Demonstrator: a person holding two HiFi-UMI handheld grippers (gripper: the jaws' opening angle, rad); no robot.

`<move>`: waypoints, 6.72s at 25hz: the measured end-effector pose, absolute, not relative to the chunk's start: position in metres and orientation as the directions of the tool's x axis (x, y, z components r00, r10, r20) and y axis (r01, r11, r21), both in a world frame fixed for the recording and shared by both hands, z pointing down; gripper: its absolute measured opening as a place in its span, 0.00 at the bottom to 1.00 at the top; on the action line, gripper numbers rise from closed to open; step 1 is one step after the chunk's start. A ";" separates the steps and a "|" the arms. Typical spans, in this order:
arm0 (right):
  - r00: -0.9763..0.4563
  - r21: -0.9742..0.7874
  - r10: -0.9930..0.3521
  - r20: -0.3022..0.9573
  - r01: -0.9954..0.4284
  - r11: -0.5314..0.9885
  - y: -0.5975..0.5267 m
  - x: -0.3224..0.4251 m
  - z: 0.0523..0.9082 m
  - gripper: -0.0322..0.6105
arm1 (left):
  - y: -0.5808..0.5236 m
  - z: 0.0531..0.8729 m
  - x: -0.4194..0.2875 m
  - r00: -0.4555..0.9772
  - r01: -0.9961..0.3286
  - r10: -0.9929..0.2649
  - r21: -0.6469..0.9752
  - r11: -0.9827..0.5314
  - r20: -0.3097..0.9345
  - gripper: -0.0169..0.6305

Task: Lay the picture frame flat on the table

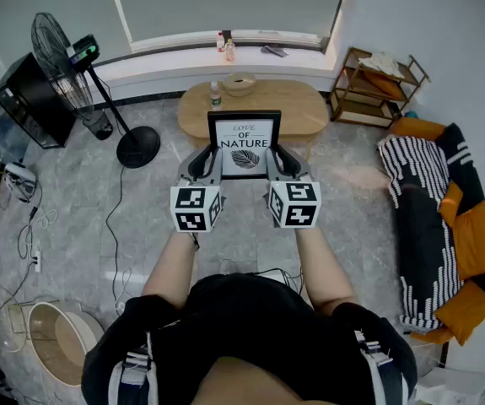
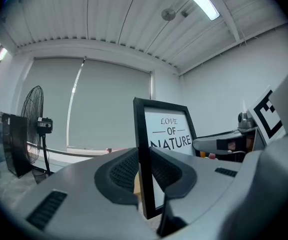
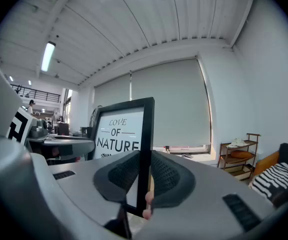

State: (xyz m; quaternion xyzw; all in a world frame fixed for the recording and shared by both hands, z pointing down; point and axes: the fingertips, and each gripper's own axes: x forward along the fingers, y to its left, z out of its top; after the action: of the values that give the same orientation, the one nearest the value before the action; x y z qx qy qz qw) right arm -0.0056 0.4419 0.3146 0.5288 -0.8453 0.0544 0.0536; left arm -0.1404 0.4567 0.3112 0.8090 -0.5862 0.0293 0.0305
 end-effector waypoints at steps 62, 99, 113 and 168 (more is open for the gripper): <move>-0.383 -0.085 -0.911 0.152 -0.924 0.374 0.066 0.055 0.334 0.19 | 0.066 0.329 -0.081 0.359 -0.933 -0.918 0.023 -0.360 0.171 0.15; -0.343 -0.101 -0.896 0.283 -0.939 0.328 -0.343 0.066 0.389 0.19 | -0.350 0.391 -0.068 0.421 -0.907 -0.866 0.099 -0.410 0.271 0.16; -0.338 -0.163 -0.819 0.464 -0.941 0.297 -0.461 0.071 0.480 0.19 | -0.469 0.478 -0.063 0.446 -0.891 -0.774 0.143 -0.430 0.449 0.16; -0.297 -0.282 -0.053 0.953 -0.939 0.197 -0.507 0.146 1.057 0.20 | -0.484 1.055 0.004 0.400 -0.910 -0.218 0.414 0.022 0.890 0.20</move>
State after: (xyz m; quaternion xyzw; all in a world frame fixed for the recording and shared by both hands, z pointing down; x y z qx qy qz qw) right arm 0.1460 -0.5073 1.0572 0.3918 -0.6330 0.4980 0.4448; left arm 0.0045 -0.4835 1.0555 0.6258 -0.4505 0.3119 0.5552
